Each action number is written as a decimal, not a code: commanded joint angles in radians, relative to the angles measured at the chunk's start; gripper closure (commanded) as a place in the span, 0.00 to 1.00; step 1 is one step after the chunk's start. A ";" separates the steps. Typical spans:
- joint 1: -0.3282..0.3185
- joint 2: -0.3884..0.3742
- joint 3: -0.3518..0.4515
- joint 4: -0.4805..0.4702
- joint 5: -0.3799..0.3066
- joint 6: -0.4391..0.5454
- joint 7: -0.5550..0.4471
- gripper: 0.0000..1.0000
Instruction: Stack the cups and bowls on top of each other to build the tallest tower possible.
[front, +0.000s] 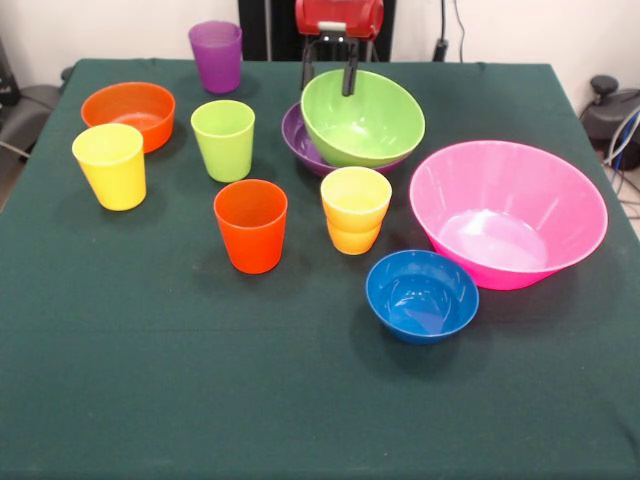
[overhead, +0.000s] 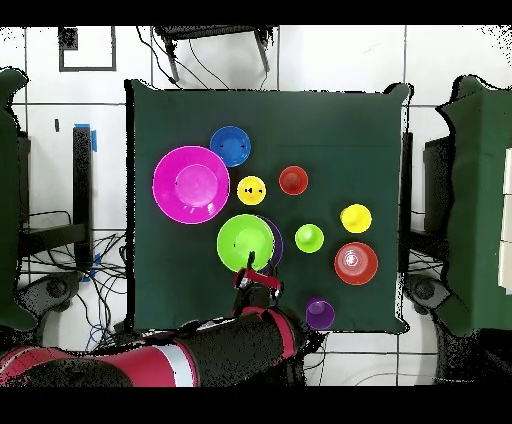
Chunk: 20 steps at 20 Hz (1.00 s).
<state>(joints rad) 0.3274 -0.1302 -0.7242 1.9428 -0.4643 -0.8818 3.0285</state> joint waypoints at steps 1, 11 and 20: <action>0.013 -0.002 0.136 -0.019 -0.024 0.125 -0.027 0.00; 0.012 -0.008 0.136 -0.017 -0.030 0.128 -0.031 0.00; 0.025 -0.005 0.124 -0.005 0.000 0.127 -0.036 1.00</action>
<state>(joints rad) 0.3323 -0.1471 -0.7242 1.9486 -0.4643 -0.8818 3.0285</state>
